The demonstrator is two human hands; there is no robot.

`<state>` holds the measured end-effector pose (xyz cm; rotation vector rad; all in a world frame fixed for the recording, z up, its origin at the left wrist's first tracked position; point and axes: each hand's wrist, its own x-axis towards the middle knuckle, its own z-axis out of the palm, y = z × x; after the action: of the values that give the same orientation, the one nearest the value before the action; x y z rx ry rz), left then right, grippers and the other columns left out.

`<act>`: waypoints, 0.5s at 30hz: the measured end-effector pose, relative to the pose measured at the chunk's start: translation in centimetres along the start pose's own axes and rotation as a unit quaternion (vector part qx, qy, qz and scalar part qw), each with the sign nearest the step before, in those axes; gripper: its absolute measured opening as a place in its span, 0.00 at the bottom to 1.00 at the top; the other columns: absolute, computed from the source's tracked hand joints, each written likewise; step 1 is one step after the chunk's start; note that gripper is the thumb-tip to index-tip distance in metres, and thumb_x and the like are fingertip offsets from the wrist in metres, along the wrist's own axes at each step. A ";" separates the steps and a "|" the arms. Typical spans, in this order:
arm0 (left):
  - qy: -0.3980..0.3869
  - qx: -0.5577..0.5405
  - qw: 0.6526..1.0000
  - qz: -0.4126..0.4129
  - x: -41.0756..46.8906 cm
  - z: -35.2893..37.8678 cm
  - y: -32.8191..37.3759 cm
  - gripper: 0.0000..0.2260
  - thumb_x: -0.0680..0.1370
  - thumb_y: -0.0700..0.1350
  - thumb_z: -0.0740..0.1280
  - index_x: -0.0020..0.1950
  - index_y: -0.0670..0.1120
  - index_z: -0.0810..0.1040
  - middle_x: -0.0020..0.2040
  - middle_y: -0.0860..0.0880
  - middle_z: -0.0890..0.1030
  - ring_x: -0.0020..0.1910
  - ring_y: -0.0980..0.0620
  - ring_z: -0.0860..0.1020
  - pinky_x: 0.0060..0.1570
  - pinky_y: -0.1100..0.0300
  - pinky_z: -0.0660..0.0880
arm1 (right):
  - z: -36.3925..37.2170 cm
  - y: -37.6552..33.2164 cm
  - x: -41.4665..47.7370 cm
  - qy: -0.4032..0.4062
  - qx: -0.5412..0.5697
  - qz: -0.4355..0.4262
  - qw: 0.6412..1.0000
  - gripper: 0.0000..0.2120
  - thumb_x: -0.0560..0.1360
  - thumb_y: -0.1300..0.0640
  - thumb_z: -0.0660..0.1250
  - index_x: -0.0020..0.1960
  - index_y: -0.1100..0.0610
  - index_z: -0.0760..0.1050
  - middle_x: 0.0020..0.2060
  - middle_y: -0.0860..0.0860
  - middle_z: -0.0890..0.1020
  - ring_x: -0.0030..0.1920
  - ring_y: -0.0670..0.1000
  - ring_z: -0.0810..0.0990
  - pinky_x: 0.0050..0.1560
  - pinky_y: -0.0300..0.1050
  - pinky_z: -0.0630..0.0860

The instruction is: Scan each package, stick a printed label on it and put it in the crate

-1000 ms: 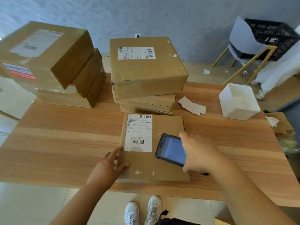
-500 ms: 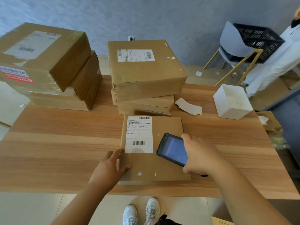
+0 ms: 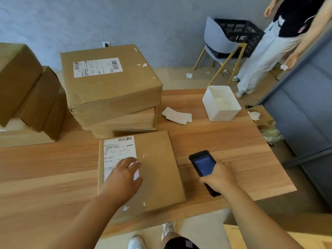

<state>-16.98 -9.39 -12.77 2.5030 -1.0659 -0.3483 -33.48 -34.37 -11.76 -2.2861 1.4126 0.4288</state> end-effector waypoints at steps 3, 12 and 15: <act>-0.018 0.019 0.999 0.024 2.0 0.7 1.2 0.21 0.75 0.50 0.67 0.67 0.48 0.72 0.68 0.50 0.69 0.67 0.49 0.68 0.63 0.55 0.68 | 0.7 1.6 2.2 -0.026 0.005 0.031 0.999 0.29 0.61 0.45 0.75 0.56 0.55 0.70 0.56 0.55 0.70 0.56 0.58 0.71 0.45 0.47 0.74; 0.005 0.059 0.998 -0.021 3.7 1.8 3.3 0.12 0.68 0.45 0.75 0.51 0.45 0.83 0.50 0.47 0.80 0.50 0.40 0.77 0.48 0.46 0.74 | 2.6 2.0 7.5 -0.016 -0.014 0.013 1.000 0.38 0.64 0.43 0.75 0.65 0.61 0.64 0.61 0.57 0.68 0.58 0.56 0.70 0.51 0.49 0.75; 0.014 0.061 0.997 -0.040 4.2 1.7 3.7 0.11 0.68 0.45 0.75 0.49 0.45 0.83 0.47 0.48 0.79 0.46 0.40 0.76 0.45 0.47 0.73 | 3.3 1.7 8.3 -0.017 -0.050 -0.007 0.999 0.43 0.64 0.38 0.74 0.67 0.62 0.63 0.62 0.56 0.67 0.59 0.55 0.69 0.55 0.48 0.74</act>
<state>-17.14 -15.29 -12.95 2.6555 -1.0071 -0.2771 -31.46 -39.81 -18.80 -2.3541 1.3867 0.5431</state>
